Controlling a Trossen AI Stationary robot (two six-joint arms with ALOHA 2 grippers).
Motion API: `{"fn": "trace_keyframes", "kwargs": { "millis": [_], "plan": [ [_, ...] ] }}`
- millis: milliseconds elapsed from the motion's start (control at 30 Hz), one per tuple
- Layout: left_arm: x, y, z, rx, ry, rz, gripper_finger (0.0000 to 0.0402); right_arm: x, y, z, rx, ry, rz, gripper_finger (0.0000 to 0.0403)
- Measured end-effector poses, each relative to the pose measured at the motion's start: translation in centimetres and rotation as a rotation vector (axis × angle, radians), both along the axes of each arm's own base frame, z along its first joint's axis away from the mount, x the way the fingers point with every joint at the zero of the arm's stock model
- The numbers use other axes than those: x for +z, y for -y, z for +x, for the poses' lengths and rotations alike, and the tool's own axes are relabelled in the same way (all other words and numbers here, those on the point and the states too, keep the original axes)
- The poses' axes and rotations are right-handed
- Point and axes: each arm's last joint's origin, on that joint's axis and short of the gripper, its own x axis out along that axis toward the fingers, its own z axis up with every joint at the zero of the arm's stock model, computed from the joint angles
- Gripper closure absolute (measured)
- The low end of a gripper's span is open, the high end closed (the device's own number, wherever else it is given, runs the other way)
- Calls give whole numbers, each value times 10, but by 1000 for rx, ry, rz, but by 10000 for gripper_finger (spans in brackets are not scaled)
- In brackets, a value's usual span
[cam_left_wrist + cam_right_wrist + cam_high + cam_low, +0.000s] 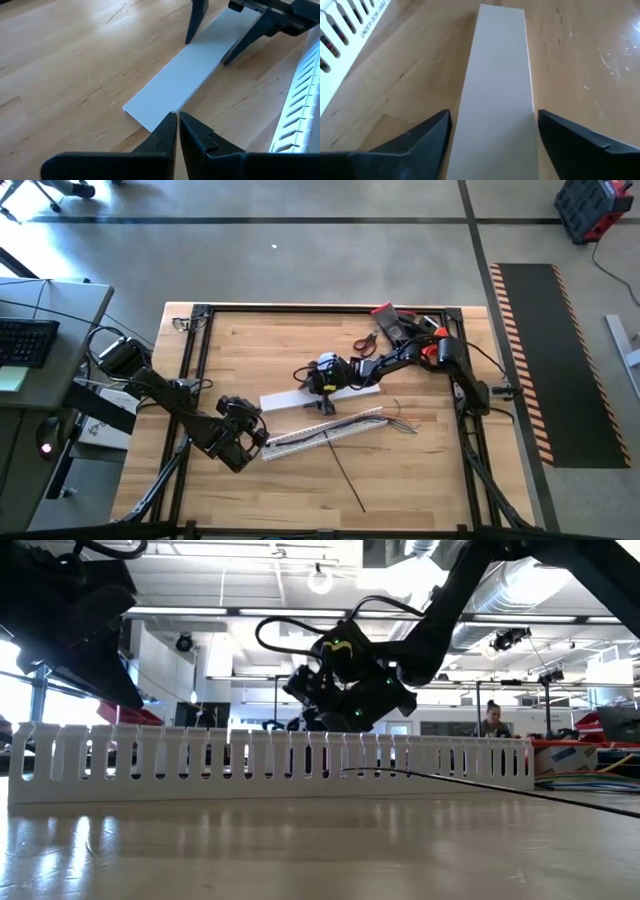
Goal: Ziptie cables
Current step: Close the white cable duct
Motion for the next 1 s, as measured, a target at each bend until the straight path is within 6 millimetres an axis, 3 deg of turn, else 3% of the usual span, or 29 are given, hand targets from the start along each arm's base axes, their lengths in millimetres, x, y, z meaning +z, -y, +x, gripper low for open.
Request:
{"fn": "trace_keyframes", "kwargs": {
  "millis": [167, 367, 733, 1000],
  "plan": [
    [2, 0, 1, 12, 46, 19, 399, -10, 9, -2, -5, -21, 32, 189],
    [17, 7, 11, -29, 75, 63, 399, -9, 8, -1, -18, -11, 58, 189],
    [62, 23, 28, -137, 88, 149, 399, 42, 6, -7, -100, -6, 45, 190],
    [120, 56, 26, -260, 211, 280, 399, 79, -21, -8, -21, 41, 36, 190]
  ]
}}
